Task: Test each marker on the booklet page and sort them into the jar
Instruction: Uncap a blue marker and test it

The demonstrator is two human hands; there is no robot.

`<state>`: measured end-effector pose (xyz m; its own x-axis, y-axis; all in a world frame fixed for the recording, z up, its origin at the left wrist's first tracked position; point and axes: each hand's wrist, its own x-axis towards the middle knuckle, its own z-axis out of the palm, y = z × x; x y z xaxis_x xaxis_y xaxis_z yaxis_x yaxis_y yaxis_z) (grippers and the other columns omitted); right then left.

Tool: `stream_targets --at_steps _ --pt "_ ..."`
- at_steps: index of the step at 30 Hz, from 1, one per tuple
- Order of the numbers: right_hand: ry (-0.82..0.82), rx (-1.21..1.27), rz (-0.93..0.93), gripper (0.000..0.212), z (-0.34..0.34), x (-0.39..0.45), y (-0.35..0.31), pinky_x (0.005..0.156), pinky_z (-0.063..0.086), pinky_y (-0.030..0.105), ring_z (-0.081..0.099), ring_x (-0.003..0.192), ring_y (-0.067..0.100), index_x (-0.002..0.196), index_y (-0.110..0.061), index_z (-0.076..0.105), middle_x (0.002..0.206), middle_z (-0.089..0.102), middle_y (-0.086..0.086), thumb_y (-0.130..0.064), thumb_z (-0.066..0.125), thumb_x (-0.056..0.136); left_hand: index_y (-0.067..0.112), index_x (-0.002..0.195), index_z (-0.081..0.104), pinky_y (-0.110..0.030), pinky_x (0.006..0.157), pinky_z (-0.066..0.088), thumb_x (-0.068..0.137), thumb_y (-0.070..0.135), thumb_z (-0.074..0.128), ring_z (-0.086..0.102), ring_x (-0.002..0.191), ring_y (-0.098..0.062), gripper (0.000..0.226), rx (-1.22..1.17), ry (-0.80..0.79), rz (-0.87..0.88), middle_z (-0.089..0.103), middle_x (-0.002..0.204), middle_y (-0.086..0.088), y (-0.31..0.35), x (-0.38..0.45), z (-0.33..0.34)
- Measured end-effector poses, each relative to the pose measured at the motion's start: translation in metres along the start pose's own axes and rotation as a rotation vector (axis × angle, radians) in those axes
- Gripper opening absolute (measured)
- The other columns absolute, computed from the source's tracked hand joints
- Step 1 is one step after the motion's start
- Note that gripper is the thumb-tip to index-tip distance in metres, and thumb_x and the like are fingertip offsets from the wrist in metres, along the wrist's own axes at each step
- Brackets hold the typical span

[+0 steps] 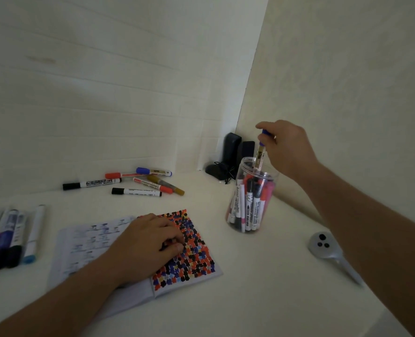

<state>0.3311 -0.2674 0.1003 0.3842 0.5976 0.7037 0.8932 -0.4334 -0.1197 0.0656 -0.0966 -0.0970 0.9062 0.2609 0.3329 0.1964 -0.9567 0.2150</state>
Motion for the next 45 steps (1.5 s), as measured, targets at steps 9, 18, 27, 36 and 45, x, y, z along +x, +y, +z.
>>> stream_targets --at_steps 9,18,27,36,45 --pt "0.006 0.081 0.092 0.024 -0.004 -0.002 -0.004 0.084 0.055 0.04 0.063 0.093 0.025 0.128 -0.019 0.054 0.106 0.063 0.003 -0.018 0.056 0.104 0.048 0.12 0.062 -0.028 0.098 0.037 0.09 0.075 0.018 0.041 0.105 0.004 0.059 -0.015 -0.007 -0.006 0.053 0.117 0.031 -0.001 0.002 0.001" --pt "-0.139 0.079 0.143 0.01 0.016 -0.024 0.001 0.066 0.055 0.041 0.06 0.074 0.021 0.1 -0.02 0.051 0.089 0.064 0.005 -0.023 0.061 0.1 0.047 0.12 0.063 -0.026 0.096 0.037 0.088 0.074 0.018 0.043 0.105 0.003 0.062 -0.023 -0.011 -0.01 0.056 0.117 0.029 0.0 0.002 -0.001" --pt "-0.373 -0.377 0.155 0.036 0.021 -0.034 0.006 0.093 0.04 0.05 0.047 0.105 0.028 0.093 -0.03 0.056 0.088 0.064 -0.004 -0.047 0.028 0.108 0.047 0.119 0.063 -0.028 0.097 0.039 0.088 0.074 0.018 0.043 0.105 0.003 0.061 -0.017 -0.03 -0.034 0.056 0.117 0.028 0.003 0.0 -0.005" --pt "0.302 -0.018 -0.193 0.04 0.044 -0.064 -0.034 0.073 0.041 0.042 0.051 0.091 0.025 0.08 -0.014 0.071 0.089 0.062 -0.001 -0.036 0.048 0.103 0.042 0.112 0.07 -0.026 0.092 0.044 0.097 0.057 0.053 0.05 0.098 0.003 0.027 -0.134 -0.003 -0.083 0.061 0.105 0.023 0.004 0.001 -0.009" --pt "-0.549 0.515 0.029 0.025 0.148 -0.108 -0.108 0.089 0.052 0.032 0.061 0.096 0.003 0.116 -0.035 0.071 0.109 0.07 -0.013 -0.044 0.051 0.103 0.019 0.11 0.07 -0.03 0.077 0.062 0.097 0.008 0.066 0.073 0.084 -0.019 0.017 -0.994 0.224 -0.813 0.069 0.107 -0.009 -0.022 0.022 -0.038"
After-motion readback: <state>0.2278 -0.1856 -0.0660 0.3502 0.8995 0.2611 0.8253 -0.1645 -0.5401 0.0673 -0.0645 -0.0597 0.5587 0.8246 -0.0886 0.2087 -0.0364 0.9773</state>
